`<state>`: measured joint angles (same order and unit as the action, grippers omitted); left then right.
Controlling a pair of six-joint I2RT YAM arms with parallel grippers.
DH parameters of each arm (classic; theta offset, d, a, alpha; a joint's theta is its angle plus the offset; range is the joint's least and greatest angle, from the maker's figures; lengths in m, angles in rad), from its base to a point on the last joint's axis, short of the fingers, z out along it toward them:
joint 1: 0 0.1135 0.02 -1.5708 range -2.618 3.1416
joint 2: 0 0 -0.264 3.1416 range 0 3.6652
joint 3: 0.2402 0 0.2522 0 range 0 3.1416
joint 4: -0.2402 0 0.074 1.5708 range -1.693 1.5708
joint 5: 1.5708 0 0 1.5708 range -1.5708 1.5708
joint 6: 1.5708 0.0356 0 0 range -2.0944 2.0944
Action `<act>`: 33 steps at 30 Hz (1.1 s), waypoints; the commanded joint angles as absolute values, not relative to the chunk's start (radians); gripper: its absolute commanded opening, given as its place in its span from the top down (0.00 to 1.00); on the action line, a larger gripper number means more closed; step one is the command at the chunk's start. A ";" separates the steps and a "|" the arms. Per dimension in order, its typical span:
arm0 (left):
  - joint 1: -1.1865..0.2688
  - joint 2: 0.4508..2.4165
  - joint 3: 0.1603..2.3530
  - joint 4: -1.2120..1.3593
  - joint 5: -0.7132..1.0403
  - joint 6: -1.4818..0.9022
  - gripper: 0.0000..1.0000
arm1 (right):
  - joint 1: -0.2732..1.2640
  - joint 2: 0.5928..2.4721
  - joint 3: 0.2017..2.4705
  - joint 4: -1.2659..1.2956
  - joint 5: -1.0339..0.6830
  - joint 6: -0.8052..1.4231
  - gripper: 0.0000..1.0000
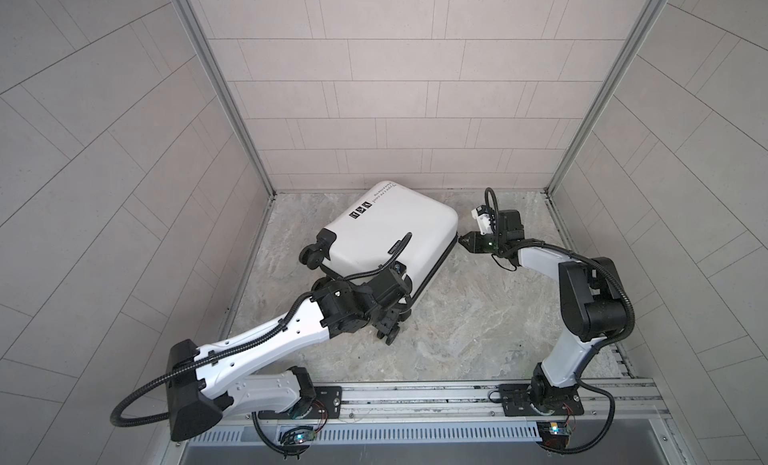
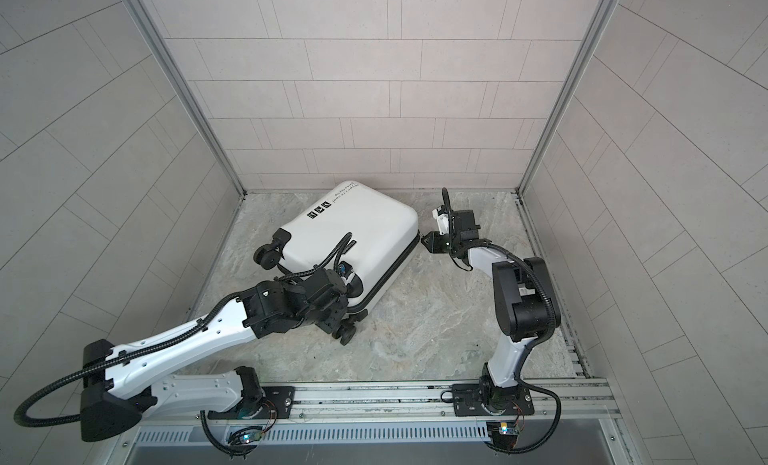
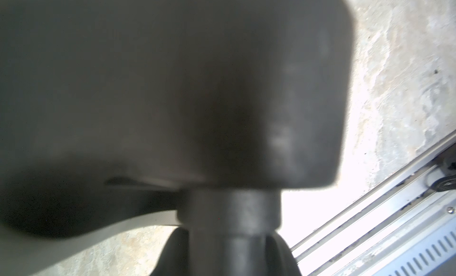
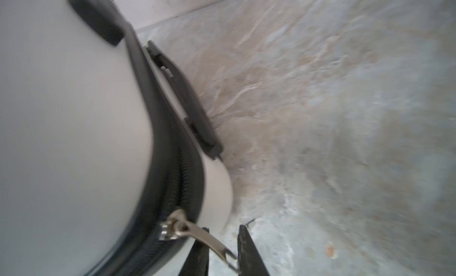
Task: Pack the luggage
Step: 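Release the zipper pull with the right gripper while the left lets go of the wheel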
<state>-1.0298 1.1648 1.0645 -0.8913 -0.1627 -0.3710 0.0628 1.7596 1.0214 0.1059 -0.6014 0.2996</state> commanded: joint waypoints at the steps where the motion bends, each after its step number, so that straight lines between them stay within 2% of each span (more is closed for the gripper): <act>1: -1.039 1.101 1.103 -0.877 -0.221 -0.382 0.95 | 0.020 1.696 0.980 0.176 -0.459 0.333 0.67; 3: -1.039 1.104 1.103 -0.868 -0.209 -0.383 0.83 | 0.019 1.668 0.949 0.188 -0.456 0.339 0.64; 7: -1.040 1.100 1.112 -0.865 -0.223 -0.388 0.47 | 0.019 1.606 0.898 0.206 -0.444 0.361 0.63; 10: -1.038 1.088 1.127 -0.863 -0.229 -0.391 0.30 | 0.024 1.554 0.868 0.203 -0.436 0.384 0.63; 13: -1.036 1.070 1.138 -0.860 -0.244 -0.397 0.17 | 0.027 1.502 0.846 0.184 -0.431 0.412 0.61; 16: -1.034 1.056 1.158 -0.855 -0.257 -0.397 0.12 | 0.032 1.450 0.830 0.152 -0.438 0.420 0.58; 21: -0.977 1.057 1.220 -0.870 -0.248 -0.395 0.09 | 0.052 1.355 0.781 0.107 -0.439 0.409 0.55; 25: -0.841 1.067 1.247 -0.862 -0.168 -0.410 0.09 | 0.057 1.334 0.784 0.018 -0.493 0.460 0.48; 28: -0.717 1.075 1.259 -0.849 -0.106 -0.432 0.09 | 0.064 1.410 0.892 -0.226 -0.546 0.421 0.50; 33: -0.560 1.099 1.309 -0.857 -0.055 -0.440 0.09 | 0.066 1.424 0.873 -0.291 -0.517 0.435 0.53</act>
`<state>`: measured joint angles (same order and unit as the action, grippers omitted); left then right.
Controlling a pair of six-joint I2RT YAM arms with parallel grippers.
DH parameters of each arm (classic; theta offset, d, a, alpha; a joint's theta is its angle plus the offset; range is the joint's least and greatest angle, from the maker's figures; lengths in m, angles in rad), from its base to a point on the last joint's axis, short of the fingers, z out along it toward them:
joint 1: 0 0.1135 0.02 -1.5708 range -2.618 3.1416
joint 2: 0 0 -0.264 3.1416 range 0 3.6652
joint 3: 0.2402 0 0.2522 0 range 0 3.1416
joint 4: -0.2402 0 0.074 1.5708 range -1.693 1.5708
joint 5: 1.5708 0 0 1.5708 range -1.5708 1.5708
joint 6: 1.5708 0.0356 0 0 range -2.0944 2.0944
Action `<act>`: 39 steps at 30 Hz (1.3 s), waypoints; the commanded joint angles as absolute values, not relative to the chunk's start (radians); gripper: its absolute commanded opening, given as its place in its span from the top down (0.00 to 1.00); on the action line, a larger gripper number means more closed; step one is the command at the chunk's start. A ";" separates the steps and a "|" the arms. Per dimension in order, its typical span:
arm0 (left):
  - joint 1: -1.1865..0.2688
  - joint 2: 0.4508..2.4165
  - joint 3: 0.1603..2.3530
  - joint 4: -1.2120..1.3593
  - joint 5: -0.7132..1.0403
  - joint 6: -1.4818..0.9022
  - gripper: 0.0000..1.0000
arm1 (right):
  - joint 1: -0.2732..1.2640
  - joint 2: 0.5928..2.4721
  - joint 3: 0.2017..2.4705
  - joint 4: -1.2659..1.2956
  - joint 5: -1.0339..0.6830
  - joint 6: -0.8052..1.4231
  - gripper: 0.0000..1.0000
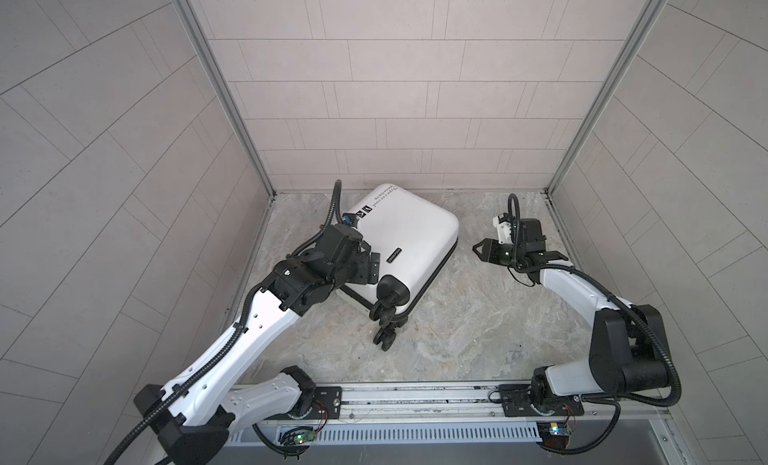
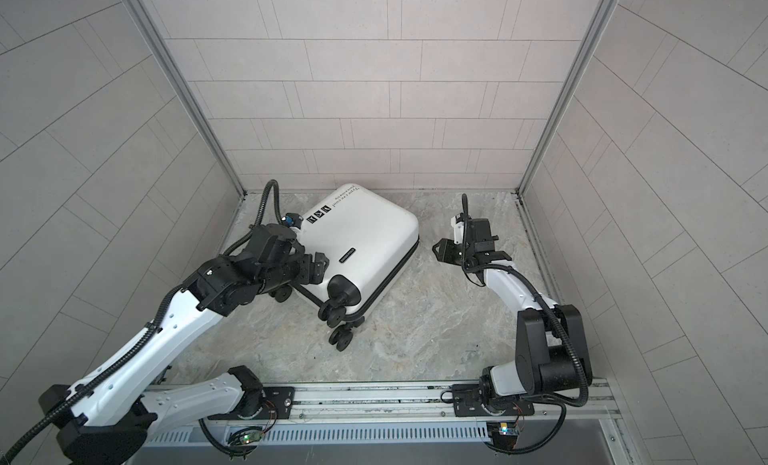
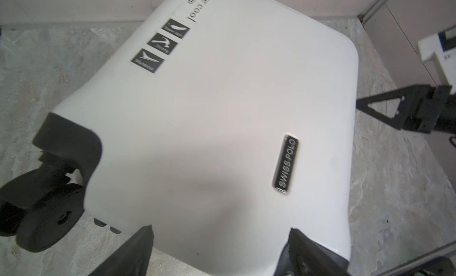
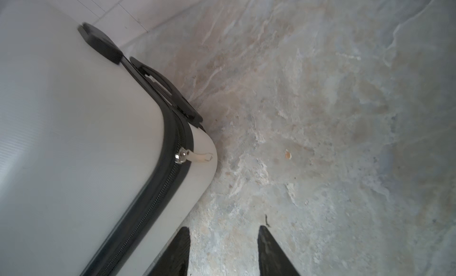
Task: Pack the luggage
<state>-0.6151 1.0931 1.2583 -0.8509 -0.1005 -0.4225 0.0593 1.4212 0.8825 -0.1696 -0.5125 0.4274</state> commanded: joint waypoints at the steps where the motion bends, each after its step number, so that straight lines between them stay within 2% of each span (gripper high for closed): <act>1: -0.528 1.107 1.323 -0.863 -0.045 -0.437 0.09 | 0.067 1.422 0.862 -0.292 -0.517 0.442 0.53; 4: -0.441 1.136 1.358 -0.872 -0.011 -0.427 0.09 | 0.083 1.406 0.824 -0.273 -0.523 0.454 0.51; 9: -0.329 1.204 1.422 -0.874 0.010 -0.410 0.09 | 0.168 1.329 0.760 -0.235 -0.487 0.444 0.42; 14: -0.261 1.312 1.514 -0.865 0.032 -0.388 0.09 | 0.315 1.160 0.692 -0.180 -0.322 0.437 0.49; 21: -0.170 1.530 1.665 -0.857 0.085 -0.370 0.11 | 0.487 0.967 0.557 -0.039 -0.197 0.414 0.51; 27: -0.127 1.752 1.821 -0.883 0.131 -0.364 0.16 | 0.704 0.857 0.422 0.146 -0.056 0.383 0.54; 33: -0.133 1.951 1.995 -0.976 0.217 -0.339 0.23 | 0.861 0.853 0.341 0.290 0.063 0.353 0.53; 39: -0.159 2.039 2.054 -1.023 0.258 -0.318 0.23 | 0.947 0.953 0.340 0.391 0.112 0.351 0.52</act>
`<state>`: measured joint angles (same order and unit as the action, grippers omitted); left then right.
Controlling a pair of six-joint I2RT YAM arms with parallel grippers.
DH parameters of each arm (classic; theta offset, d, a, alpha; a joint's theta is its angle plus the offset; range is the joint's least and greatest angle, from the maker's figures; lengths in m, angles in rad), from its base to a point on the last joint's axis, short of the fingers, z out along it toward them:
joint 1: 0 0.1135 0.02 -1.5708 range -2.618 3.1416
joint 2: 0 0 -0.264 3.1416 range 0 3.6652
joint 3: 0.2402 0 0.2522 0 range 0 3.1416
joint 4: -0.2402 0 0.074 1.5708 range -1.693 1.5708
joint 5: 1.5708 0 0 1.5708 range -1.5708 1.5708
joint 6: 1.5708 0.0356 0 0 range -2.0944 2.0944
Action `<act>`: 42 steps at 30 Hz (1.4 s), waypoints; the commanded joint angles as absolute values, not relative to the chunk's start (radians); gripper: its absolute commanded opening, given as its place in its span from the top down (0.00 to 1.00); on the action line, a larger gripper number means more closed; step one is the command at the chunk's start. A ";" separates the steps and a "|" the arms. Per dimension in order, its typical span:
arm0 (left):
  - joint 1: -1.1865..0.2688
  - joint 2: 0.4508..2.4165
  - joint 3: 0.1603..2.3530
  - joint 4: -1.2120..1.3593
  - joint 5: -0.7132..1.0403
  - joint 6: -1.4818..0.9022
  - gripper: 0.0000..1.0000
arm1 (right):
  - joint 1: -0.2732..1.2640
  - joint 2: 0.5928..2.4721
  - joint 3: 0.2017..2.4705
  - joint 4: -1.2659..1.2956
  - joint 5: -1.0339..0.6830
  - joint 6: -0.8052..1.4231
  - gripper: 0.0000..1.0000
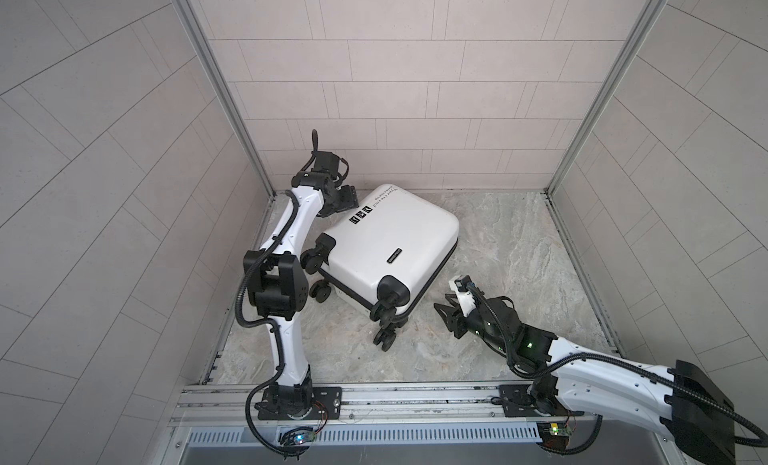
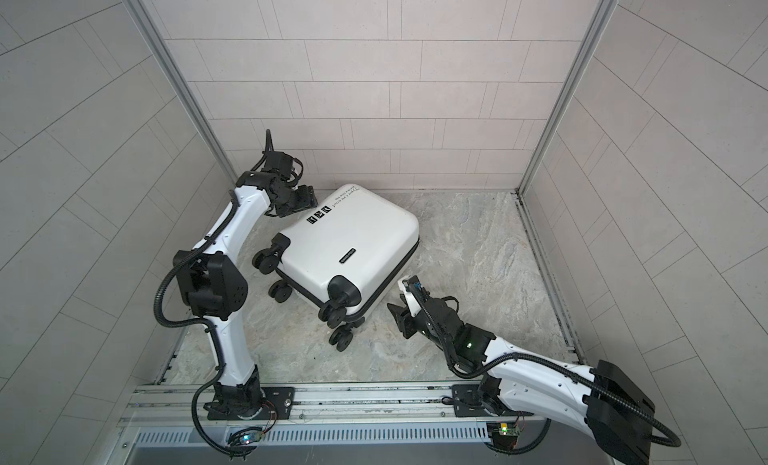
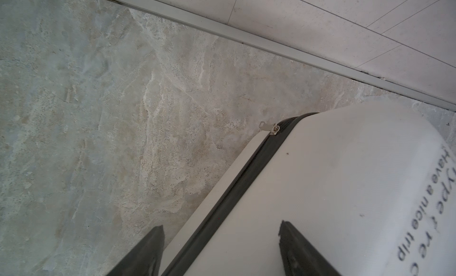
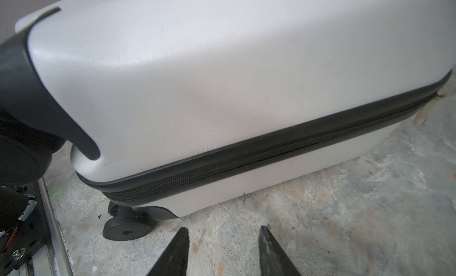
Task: Pack the luggage
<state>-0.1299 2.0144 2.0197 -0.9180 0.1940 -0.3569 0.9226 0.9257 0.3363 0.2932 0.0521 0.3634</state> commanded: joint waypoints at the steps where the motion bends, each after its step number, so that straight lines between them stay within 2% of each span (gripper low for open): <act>1: -0.165 2.048 2.059 -1.030 0.267 -0.314 0.23 | 0.957 0.971 0.348 0.407 0.112 0.349 0.52; 13: -0.256 2.210 2.243 -1.082 0.328 -0.319 0.24 | 1.058 1.122 0.422 0.488 0.158 0.337 0.53; 28: -0.345 2.366 2.410 -1.062 0.395 -0.398 0.24 | 1.082 1.228 0.496 0.523 0.171 0.339 0.53; 42: -0.450 2.492 2.560 -1.013 0.469 -0.463 0.24 | 1.101 1.234 0.500 0.537 0.218 0.350 0.53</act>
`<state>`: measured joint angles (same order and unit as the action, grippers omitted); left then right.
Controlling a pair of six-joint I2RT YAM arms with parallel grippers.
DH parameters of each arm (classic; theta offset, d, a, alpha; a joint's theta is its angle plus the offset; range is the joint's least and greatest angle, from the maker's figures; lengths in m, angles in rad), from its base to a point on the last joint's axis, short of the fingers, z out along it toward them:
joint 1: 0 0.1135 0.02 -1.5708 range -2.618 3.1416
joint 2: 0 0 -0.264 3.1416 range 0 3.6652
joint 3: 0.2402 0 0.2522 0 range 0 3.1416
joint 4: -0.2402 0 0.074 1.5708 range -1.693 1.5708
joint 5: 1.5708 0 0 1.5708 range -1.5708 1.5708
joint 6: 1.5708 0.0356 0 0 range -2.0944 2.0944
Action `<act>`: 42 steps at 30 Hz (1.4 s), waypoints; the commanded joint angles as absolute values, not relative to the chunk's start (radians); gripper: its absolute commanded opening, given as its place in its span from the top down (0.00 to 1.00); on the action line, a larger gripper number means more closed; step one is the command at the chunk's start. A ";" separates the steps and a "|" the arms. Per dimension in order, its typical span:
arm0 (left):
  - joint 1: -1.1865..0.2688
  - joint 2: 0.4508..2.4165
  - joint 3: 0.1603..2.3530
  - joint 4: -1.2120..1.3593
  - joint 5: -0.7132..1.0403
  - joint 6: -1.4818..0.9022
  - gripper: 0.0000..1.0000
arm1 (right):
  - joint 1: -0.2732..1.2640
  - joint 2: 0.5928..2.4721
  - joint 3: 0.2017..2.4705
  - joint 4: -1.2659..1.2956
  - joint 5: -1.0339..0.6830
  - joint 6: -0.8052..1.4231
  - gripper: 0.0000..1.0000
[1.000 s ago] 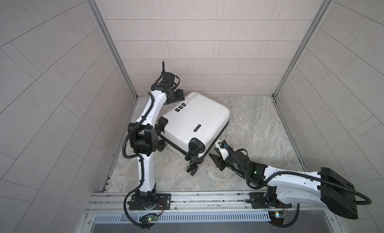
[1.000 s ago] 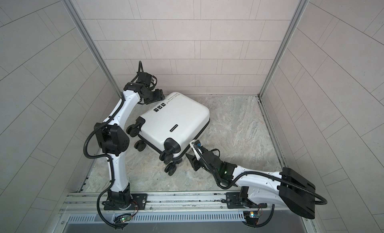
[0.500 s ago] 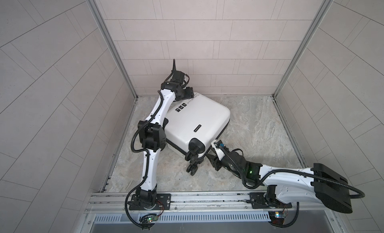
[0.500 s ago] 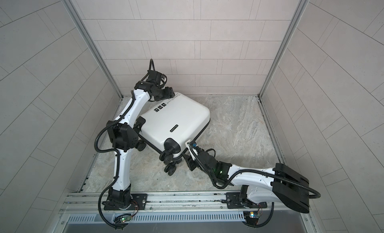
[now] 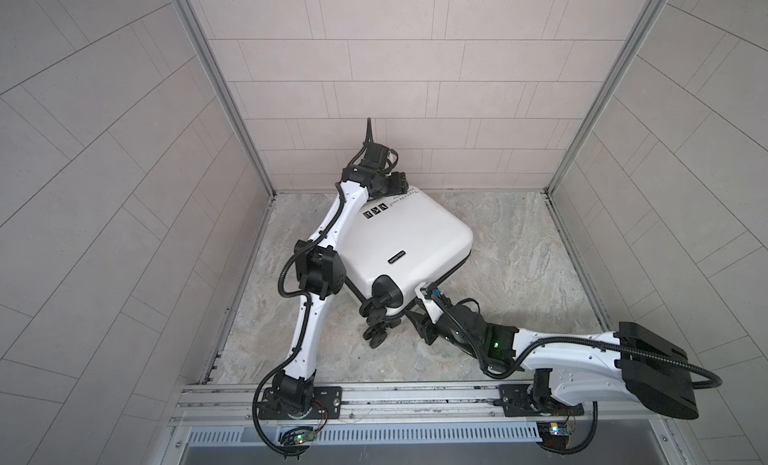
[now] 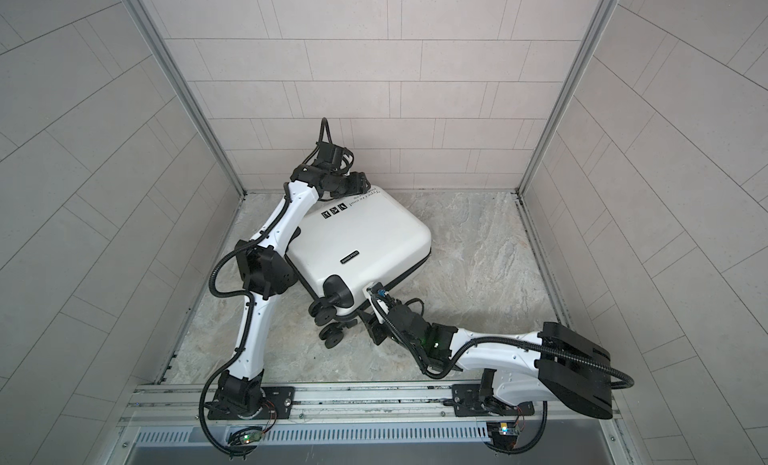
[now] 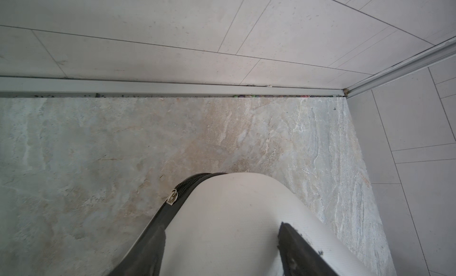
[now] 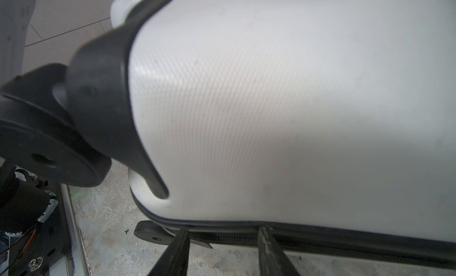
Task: Pack the luggage
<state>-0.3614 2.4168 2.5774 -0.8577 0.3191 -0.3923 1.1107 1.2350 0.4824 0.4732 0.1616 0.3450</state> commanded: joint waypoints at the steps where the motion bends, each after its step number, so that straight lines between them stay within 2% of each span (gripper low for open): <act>1: -0.457 2.495 2.563 -0.999 0.475 -0.471 0.24 | 1.103 1.243 0.501 0.543 0.224 0.350 0.53; 7: -0.469 2.482 2.604 -0.965 0.489 -0.499 0.24 | 1.103 1.311 0.545 0.573 0.251 0.351 0.53; 14: -0.447 2.338 2.573 -0.975 0.403 -0.473 0.20 | 1.104 1.356 0.592 0.567 0.257 0.331 0.52; 19: -0.423 2.179 2.521 -0.981 0.324 -0.443 0.18 | 1.101 1.257 0.593 0.420 0.240 0.280 0.50; 23: -0.426 2.026 2.451 -0.990 0.248 -0.406 0.18 | 1.064 1.115 0.613 0.210 0.245 0.241 0.43; 28: -0.474 1.763 2.199 -0.957 0.116 -0.366 0.18 | 0.916 0.941 0.678 0.018 0.241 0.261 0.37; 30: -0.516 1.647 2.067 -0.938 0.040 -0.353 0.18 | 0.814 0.904 0.717 -0.055 0.205 0.312 0.29; 31: -0.537 1.601 2.014 -0.936 0.012 -0.353 0.18 | 0.762 0.898 0.739 -0.083 0.175 0.327 0.28; 36: -0.669 1.375 1.743 -0.937 -0.148 -0.395 0.18 | 0.520 0.965 0.866 -0.209 0.079 0.383 0.25; 42: -0.882 1.221 1.551 -0.972 -0.302 -0.525 0.19 | 0.326 1.133 1.030 -0.297 -0.054 0.442 0.26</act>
